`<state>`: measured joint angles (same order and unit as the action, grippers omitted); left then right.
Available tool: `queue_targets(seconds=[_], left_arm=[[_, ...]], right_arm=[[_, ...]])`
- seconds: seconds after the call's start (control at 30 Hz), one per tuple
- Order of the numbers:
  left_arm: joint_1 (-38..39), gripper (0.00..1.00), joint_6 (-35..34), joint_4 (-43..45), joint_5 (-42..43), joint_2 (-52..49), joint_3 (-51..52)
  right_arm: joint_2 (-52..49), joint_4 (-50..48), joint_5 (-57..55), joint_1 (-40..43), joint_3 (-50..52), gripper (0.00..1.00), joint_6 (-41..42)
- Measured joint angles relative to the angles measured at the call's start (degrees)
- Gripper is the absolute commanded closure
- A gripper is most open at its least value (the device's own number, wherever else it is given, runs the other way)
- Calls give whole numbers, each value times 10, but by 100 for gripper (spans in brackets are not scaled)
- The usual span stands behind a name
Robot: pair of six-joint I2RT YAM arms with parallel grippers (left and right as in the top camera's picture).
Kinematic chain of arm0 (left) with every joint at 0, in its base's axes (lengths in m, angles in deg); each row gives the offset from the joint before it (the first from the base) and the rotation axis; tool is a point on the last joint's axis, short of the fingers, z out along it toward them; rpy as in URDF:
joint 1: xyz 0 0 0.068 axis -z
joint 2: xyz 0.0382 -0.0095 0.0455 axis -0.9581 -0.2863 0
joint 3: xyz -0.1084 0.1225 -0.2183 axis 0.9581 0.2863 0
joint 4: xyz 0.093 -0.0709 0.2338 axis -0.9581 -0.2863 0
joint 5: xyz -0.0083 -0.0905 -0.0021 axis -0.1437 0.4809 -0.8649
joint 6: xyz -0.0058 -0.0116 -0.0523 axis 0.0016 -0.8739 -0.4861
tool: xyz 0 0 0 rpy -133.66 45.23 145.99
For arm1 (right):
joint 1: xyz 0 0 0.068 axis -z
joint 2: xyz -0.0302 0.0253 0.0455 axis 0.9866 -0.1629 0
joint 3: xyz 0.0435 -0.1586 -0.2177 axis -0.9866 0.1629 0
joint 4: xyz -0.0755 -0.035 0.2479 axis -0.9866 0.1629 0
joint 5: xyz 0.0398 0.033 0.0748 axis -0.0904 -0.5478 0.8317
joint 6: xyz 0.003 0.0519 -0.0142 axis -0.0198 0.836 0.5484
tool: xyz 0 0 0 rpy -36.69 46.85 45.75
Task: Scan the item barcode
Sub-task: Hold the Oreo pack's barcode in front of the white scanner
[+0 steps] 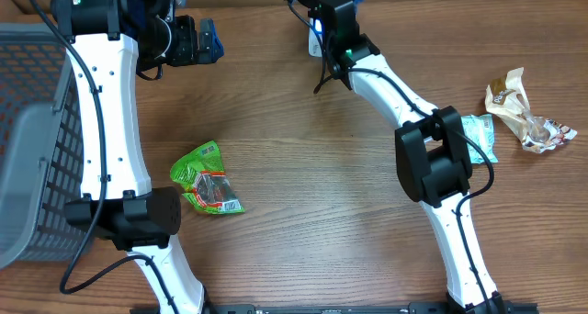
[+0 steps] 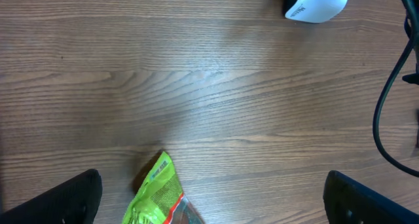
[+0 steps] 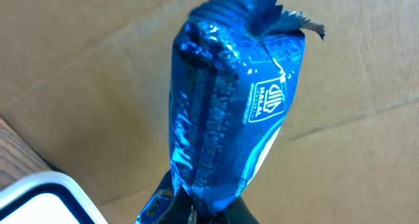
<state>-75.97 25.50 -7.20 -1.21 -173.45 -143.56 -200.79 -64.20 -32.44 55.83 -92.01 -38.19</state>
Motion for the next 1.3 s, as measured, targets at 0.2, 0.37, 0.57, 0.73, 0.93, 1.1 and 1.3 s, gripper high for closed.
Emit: queue_targets(seconds=[0.2, 0.37, 0.57, 0.73, 0.93, 1.1, 1.3], left_arm=[[0, 0, 0, 0, 0, 0, 0], [0, 0, 0, 0, 0, 0, 0], [0, 0, 0, 0, 0, 0, 0], [0, 0, 0, 0, 0, 0, 0], [0, 0, 0, 0, 0, 0, 0], [0, 0, 0, 0, 0, 0, 0], [0, 0, 0, 0, 0, 0, 0]], right_arm=[[0, -1, 22, 0, 0, 96, -25], [0, 0, 32, 0, 0, 96, -52], [0, 28, 42, 0, 0, 96, -62], [0, 37, 55, 0, 0, 96, -80], [0, 42, 58, 1, 0, 96, -100], [0, 64, 63, 1, 0, 96, -105], [0, 67, 66, 1, 0, 96, -107]])
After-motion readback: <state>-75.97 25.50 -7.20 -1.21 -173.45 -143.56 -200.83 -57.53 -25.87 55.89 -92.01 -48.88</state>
